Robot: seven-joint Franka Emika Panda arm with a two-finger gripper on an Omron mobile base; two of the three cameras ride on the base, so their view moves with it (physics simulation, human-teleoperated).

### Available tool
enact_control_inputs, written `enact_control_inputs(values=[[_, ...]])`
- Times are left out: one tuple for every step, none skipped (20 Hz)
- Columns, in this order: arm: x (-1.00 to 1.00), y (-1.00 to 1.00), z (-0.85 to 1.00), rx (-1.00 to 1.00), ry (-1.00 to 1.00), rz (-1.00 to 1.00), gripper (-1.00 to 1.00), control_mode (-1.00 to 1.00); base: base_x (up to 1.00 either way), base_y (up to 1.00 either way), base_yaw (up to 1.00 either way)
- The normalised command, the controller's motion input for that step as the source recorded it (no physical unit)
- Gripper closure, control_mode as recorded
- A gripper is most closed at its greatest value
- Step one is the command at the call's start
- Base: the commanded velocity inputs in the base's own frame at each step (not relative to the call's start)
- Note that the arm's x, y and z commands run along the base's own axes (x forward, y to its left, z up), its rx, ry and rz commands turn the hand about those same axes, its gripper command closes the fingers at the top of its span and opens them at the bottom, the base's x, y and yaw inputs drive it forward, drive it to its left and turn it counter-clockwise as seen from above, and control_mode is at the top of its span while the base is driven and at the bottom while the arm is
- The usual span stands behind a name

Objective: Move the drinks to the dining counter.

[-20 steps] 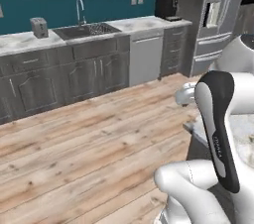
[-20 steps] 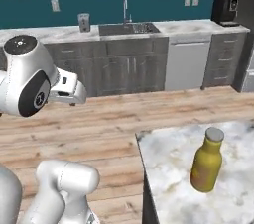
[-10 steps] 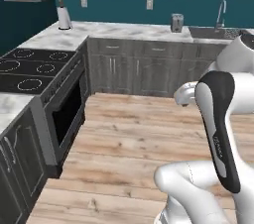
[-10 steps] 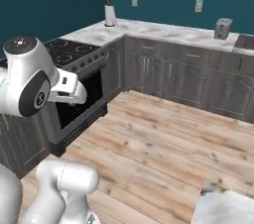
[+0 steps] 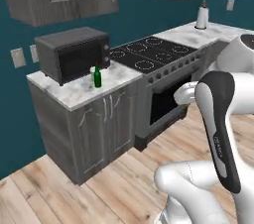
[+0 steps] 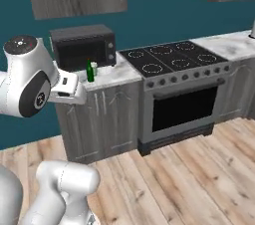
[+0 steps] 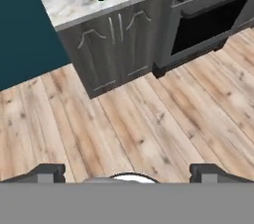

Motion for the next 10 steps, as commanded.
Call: enact_control_inputs(values=[[0.0,0.0,0.0,0.0,0.0,0.0,-1.0,1.0,0.04,0.0,1.0],[0.0,0.0,0.0,0.0,0.0,0.0,-1.0,1.0,0.03,0.0,1.0],[0.0,0.0,0.0,0.0,0.0,0.0,-1.0,1.0,0.0,0.0,1.0],[0.0,0.0,0.0,0.0,0.0,0.0,-1.0,1.0,0.0,0.0,1.0],[0.0,0.0,0.0,0.0,0.0,0.0,-1.0,1.0,0.03,0.0,1.0],[0.0,0.0,0.0,0.0,0.0,0.0,-1.0,1.0,0.41,-0.21,0.89],[0.0,0.0,0.0,0.0,0.0,0.0,-1.0,1.0,0.55,-0.59,0.69],[0.0,0.0,0.0,0.0,0.0,0.0,-1.0,1.0,0.7,-1.0,0.42],[0.0,0.0,0.0,0.0,0.0,0.0,-1.0,1.0,0.62,-1.0,0.19],[0.0,0.0,0.0,0.0,0.0,0.0,-1.0,1.0,0.43,-1.0,0.09]])
